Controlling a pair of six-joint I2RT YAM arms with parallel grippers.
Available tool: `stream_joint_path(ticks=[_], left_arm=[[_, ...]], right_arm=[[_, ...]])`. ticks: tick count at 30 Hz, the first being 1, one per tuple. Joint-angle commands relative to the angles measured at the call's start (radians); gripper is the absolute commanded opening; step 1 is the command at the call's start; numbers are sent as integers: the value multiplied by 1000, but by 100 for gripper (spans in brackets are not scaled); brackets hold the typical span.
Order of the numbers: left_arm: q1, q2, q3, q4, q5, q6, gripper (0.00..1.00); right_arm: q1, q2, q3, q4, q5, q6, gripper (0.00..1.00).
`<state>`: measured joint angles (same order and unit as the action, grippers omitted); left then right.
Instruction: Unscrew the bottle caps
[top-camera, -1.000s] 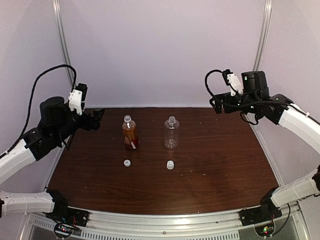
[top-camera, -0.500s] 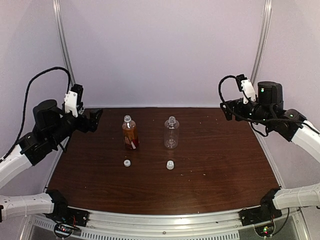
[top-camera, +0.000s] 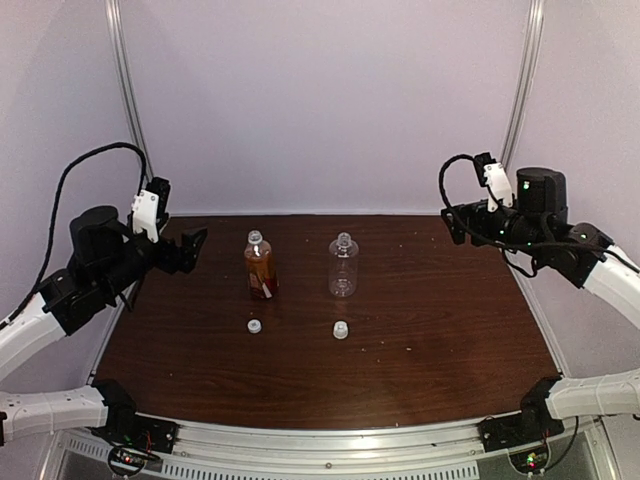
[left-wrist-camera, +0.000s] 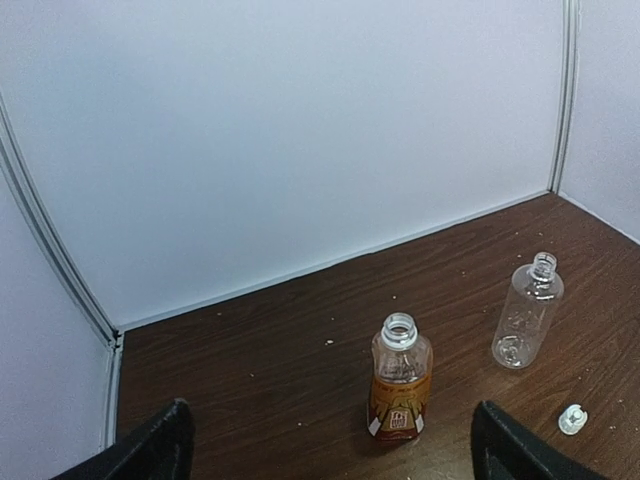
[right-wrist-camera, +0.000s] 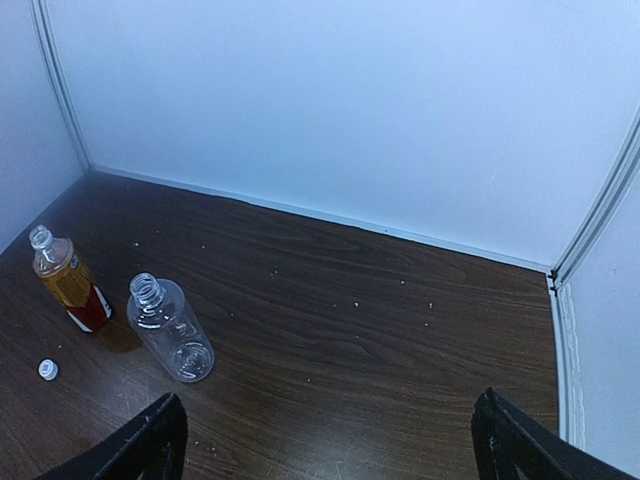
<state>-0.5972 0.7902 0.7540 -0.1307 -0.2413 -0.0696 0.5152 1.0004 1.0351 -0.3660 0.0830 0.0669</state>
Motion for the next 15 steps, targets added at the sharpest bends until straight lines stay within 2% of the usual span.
stream_joint_path(ticks=[1,15], left_arm=[[4,-16,-10,31,-25,0,98],[4,-13,-9,25,-31,7,98]], right_arm=[[-4,-14,-13,30,0,15,100],[-4,-5,-26,50,-17,16,100]])
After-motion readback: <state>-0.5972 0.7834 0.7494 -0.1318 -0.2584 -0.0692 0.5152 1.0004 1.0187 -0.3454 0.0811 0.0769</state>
